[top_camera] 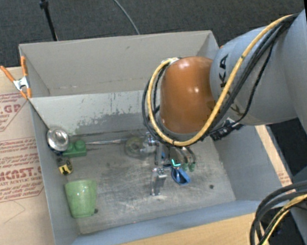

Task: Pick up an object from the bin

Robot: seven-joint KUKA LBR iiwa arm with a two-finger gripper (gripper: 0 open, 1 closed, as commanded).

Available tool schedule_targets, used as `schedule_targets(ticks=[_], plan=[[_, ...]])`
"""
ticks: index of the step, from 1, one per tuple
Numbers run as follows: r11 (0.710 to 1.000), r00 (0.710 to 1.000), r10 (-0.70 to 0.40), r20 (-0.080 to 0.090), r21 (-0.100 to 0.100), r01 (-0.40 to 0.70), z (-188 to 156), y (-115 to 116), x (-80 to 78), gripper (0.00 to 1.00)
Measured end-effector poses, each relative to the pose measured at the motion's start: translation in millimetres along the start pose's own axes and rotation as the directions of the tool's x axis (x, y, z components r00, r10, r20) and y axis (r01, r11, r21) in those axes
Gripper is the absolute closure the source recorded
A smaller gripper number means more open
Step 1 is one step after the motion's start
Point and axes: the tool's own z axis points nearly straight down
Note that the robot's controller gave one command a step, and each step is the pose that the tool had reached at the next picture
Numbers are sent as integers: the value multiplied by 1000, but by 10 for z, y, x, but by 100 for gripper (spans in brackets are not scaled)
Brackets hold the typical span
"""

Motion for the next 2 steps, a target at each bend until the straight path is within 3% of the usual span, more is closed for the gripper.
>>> schedule_targets(ticks=[1,2], plan=[[967,967,-254,13,0,254,902,-457,22,0],[956,956,-292,9,6,292,601,-993,-661,0]])
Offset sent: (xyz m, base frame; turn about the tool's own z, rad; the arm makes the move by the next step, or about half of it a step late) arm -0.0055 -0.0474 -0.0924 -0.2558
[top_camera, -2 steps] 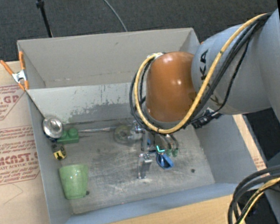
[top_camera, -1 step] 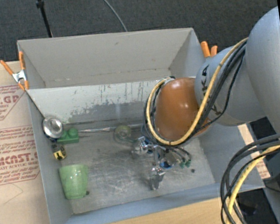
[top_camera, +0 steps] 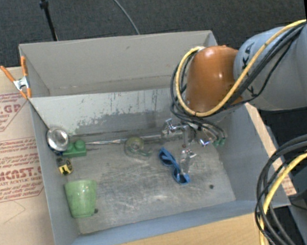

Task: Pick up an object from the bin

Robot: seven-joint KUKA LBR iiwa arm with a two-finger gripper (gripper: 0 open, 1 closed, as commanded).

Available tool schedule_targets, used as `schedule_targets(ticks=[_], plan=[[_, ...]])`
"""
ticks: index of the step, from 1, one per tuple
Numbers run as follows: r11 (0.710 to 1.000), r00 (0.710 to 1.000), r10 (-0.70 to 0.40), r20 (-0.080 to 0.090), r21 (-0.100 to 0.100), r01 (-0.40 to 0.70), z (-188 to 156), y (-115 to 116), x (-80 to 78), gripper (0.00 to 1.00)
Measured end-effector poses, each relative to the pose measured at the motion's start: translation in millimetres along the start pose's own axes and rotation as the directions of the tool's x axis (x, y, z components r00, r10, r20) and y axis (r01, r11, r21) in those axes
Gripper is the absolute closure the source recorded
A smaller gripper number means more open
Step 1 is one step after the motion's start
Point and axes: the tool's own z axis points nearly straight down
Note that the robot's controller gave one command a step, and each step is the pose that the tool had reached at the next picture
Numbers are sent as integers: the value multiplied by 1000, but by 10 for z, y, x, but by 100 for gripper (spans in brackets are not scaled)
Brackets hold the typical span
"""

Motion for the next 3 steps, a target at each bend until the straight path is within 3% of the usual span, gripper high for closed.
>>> schedule_targets(ticks=[1,2,3], plan=[[977,977,215,-9,-3,-215,-51,46,301,0],[894,894,449,-1,-4,-449,290,-70,302,0],[866,866,501,6,-1,-501,279,43,320,0]])
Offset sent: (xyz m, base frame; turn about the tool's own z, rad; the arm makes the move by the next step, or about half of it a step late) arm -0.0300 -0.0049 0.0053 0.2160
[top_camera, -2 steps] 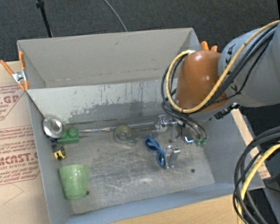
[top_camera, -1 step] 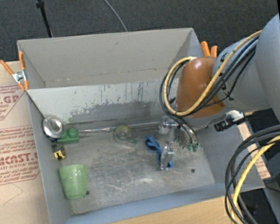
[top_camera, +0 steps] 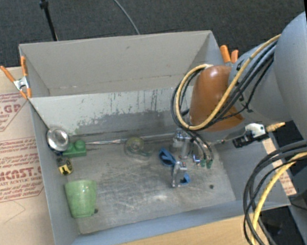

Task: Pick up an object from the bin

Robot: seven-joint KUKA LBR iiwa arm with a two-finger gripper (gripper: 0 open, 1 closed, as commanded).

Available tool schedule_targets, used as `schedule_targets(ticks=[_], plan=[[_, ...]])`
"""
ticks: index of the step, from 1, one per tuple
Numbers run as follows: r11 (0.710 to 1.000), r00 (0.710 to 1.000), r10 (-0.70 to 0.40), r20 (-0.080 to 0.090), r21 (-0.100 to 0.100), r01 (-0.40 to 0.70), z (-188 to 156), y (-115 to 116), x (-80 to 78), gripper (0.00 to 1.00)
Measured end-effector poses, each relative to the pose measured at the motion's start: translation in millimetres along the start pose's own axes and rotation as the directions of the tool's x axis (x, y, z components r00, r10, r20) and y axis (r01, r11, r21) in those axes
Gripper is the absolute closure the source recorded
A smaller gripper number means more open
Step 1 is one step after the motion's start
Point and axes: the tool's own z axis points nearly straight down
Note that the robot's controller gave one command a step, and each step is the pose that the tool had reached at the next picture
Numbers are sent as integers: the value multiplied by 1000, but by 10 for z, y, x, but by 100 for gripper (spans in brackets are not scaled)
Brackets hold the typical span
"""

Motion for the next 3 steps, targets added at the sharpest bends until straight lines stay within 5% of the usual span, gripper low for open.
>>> schedule_targets(ticks=[1,2,3], plan=[[1000,1000,-1,-5,-2,1,-17,13,3,100],[1000,1000,-2,-9,-1,2,-516,24,-19,100],[1000,1000,-3,-12,-1,3,-650,29,-25,100]])
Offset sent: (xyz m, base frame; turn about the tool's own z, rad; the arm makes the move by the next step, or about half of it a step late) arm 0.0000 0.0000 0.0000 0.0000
